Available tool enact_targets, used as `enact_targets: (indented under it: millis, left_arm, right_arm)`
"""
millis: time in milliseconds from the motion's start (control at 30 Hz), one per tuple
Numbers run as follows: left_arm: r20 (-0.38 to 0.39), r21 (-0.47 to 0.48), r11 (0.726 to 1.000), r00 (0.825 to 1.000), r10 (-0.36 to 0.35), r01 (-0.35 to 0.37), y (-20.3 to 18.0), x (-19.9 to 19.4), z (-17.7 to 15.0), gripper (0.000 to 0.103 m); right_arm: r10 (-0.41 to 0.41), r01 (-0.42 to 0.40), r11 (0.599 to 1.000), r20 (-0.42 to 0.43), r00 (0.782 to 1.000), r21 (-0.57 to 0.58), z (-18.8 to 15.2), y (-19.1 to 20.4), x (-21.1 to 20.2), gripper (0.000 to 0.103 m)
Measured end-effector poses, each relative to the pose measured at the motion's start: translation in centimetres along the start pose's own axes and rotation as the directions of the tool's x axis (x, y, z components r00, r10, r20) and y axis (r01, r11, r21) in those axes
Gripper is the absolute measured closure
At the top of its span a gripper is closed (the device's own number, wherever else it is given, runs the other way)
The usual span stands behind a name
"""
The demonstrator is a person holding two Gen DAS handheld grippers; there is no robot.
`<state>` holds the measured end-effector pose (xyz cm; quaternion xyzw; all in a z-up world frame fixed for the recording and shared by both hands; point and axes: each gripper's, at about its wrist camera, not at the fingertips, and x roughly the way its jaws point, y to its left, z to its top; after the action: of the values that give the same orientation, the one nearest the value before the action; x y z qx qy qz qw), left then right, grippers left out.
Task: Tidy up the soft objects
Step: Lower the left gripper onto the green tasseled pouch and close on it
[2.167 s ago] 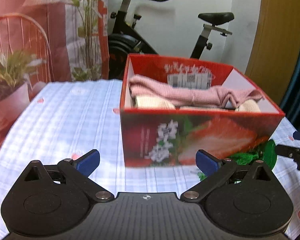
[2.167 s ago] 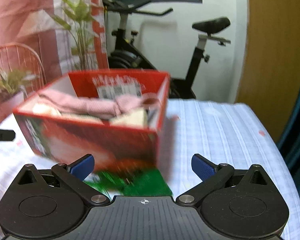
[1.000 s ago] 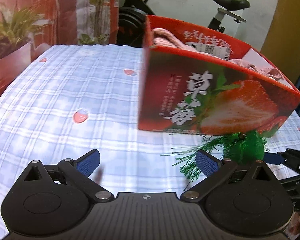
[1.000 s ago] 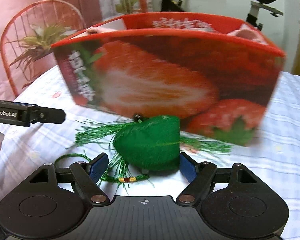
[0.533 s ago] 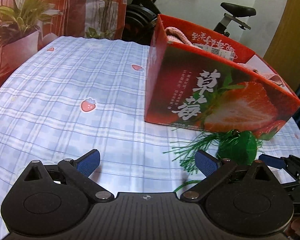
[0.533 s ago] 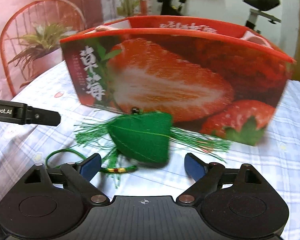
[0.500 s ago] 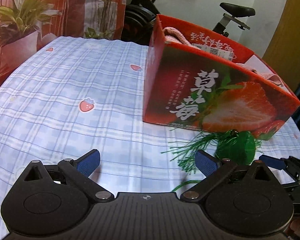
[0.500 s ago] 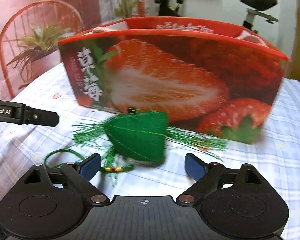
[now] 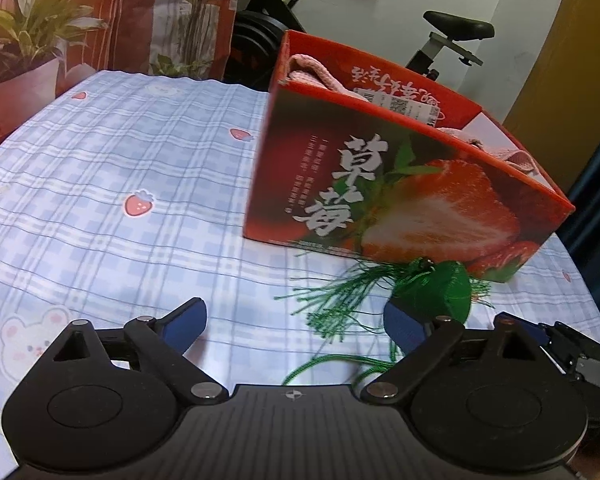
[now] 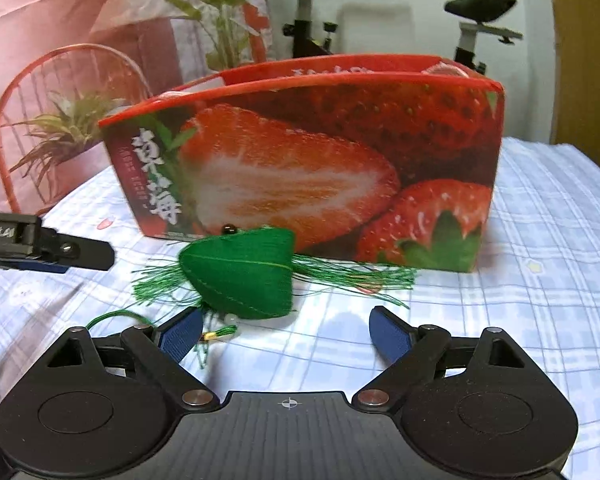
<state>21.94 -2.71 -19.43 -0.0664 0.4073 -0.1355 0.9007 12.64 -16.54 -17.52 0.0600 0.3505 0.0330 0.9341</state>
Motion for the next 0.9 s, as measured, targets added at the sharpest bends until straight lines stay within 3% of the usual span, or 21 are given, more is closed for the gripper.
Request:
enact_targets:
  millis: [367, 500, 667, 900]
  left_arm:
    - [0.008, 0.012, 0.998, 0.998, -0.061, 0.061, -1.2, -0.9, 0.0, 0.016]
    - [-0.006, 0.034, 0.994, 0.995, -0.103, 0.104, -2.2, -0.7, 0.1, 0.021]
    - [-0.039, 0.057, 0.983, 0.984, -0.171, 0.173, -3.6, 0.2, 0.7, 0.035]
    - [-0.093, 0.085, 0.965, 0.966, -0.242, 0.250, -5.8, 2.0, 1.9, 0.038]
  right_arm:
    - [0.028, -0.026, 0.988, 0.008, 1.000, -0.153, -0.4, 2.6, 0.0, 0.028]
    - [0.033, -0.029, 0.991, 0.023, 0.999, -0.129, -0.5, 2.1, -0.2, 0.029]
    - [0.032, -0.030, 0.998, 0.035, 0.999, -0.056, 0.1, 0.9, -0.3, 0.030]
    - [0.050, -0.051, 0.995, -0.016, 0.999, -0.091, 1.1, 1.3, 1.0, 0.031]
